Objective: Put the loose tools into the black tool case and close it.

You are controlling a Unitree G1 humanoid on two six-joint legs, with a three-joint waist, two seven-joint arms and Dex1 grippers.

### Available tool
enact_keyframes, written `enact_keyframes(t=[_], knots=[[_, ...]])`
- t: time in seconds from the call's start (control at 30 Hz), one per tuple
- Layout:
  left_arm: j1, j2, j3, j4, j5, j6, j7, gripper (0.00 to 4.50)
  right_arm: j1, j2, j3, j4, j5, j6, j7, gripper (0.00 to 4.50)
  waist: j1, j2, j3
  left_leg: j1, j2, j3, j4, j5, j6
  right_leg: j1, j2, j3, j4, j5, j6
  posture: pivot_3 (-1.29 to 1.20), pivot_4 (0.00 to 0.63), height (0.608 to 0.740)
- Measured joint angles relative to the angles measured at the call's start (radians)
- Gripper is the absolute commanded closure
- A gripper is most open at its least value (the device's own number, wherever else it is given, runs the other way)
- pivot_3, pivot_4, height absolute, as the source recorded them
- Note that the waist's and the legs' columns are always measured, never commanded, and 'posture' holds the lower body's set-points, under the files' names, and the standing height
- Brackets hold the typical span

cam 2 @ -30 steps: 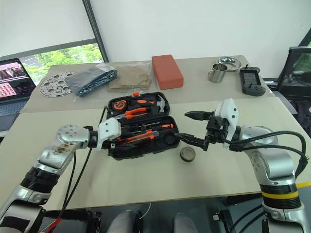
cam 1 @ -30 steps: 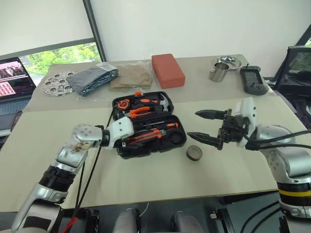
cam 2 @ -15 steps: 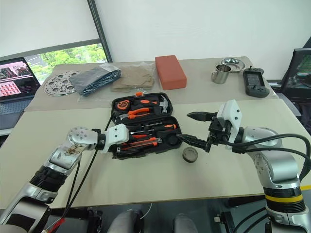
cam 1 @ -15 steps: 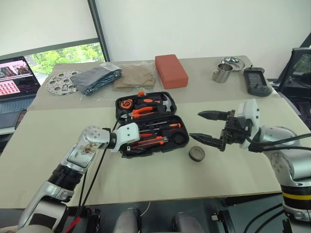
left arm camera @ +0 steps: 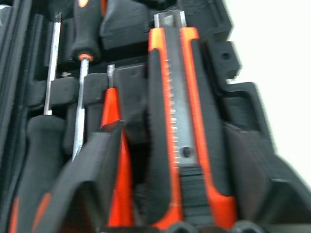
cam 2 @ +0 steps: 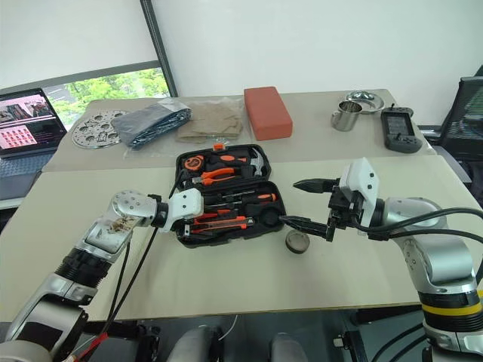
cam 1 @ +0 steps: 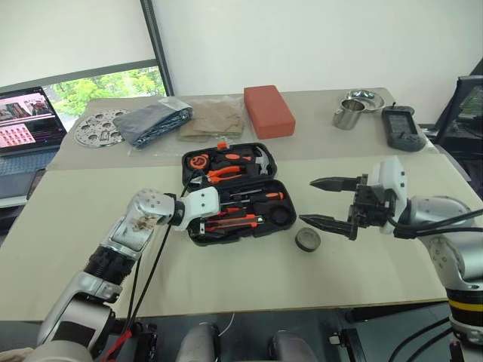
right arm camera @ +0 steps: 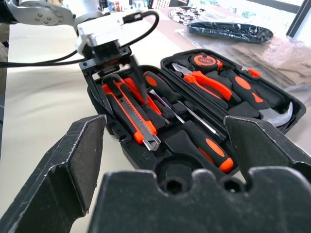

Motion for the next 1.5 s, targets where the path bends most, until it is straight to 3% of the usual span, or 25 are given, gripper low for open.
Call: enact_keyframes(t=[0.13, 0.27, 0.43, 0.57, 0.67, 0.8, 0.97, 1.17, 1.5], knots=[[0.013, -0.020, 0.018, -0.007, -0.019, 0.030, 0.003, 0.14, 0.003, 0.000, 0.000, 0.000, 0.000, 0.000, 0.001, 0.00, -0.003, 0.000, 0.000, 0.000, 0.000, 0.000, 0.000, 0.000, 0.000, 0.000, 0.000, 0.002, 0.000, 0.000, 0.001, 0.00, 0.150, 0.736], [0.024, -0.036, 0.078, -0.068, -0.127, 0.141, -0.011, 0.14, 0.003, 0.000, 0.000, 0.000, 0.000, -0.001, 0.006, 0.00, -0.002, 0.000, 0.000, -0.002, 0.001, 0.000, 0.002, 0.000, 0.000, -0.001, 0.001, 0.002, 0.000, 0.000, 0.001, 0.00, 0.150, 0.736], [-0.024, 0.062, 0.193, -0.163, -0.241, 0.221, -0.073, 0.14, 0.003, -0.002, 0.000, 0.003, 0.000, -0.001, 0.016, 0.00, -0.005, 0.000, 0.000, -0.001, 0.001, 0.000, 0.001, 0.000, 0.000, -0.001, 0.002, 0.002, 0.000, 0.000, 0.001, 0.00, 0.150, 0.736], [-0.031, 0.073, 0.223, -0.196, -0.303, 0.255, -0.099, 0.14, 0.000, -0.002, 0.000, 0.010, -0.001, -0.003, 0.021, 0.00, -0.004, 0.000, 0.000, -0.001, 0.001, 0.001, 0.002, 0.000, 0.000, -0.001, 0.002, 0.002, 0.000, 0.000, 0.001, 0.00, 0.150, 0.736], [-0.036, 0.017, 0.215, -0.170, -0.277, 0.226, -0.031, 0.88, -0.005, -0.001, 0.005, 0.023, -0.005, -0.007, 0.023, 0.00, 0.001, 0.000, 0.000, -0.001, 0.001, 0.000, 0.002, 0.000, 0.000, 0.000, 0.002, 0.003, 0.000, 0.000, 0.001, 0.00, 0.150, 0.736], [-0.003, -0.087, 0.122, -0.112, -0.204, 0.118, 0.030, 2.42, -0.012, 0.003, 0.018, 0.025, -0.010, -0.023, 0.025, 0.00, 0.000, 0.000, 0.000, -0.002, 0.000, 0.000, 0.003, 0.000, 0.000, 0.000, 0.003, 0.004, 0.000, 0.000, 0.001, 0.00, 0.150, 0.736], [0.016, -0.142, 0.098, -0.019, -0.180, 0.012, 0.025, 4.28, -0.010, 0.003, 0.018, 0.037, -0.010, -0.029, 0.029, 0.00, -0.005, 0.000, 0.000, -0.001, 0.002, 0.000, 0.003, 0.000, 0.000, -0.001, 0.005, 0.007, 0.001, 0.000, 0.001, 0.00, 0.150, 0.736], [0.020, -0.170, 0.078, 0.151, -0.145, -0.108, 0.010, 4.40, -0.006, 0.003, 0.017, 0.036, -0.010, -0.030, 0.022, 0.00, -0.003, 0.000, 0.000, -0.001, 0.002, 0.000, 0.003, 0.000, 0.000, -0.001, 0.005, 0.007, 0.000, 0.000, 0.001, 0.00, 0.150, 0.736], [0.019, -0.169, 0.034, 0.239, -0.056, -0.338, 0.022, 4.40, 0.008, 0.003, 0.012, 0.036, -0.010, -0.032, 0.019, 0.00, -0.002, -0.002, -0.004, 0.001, 0.001, 0.001, 0.003, 0.000, 0.001, 0.002, 0.005, 0.008, 0.001, 0.000, 0.001, 0.00, 0.150, 0.736]])
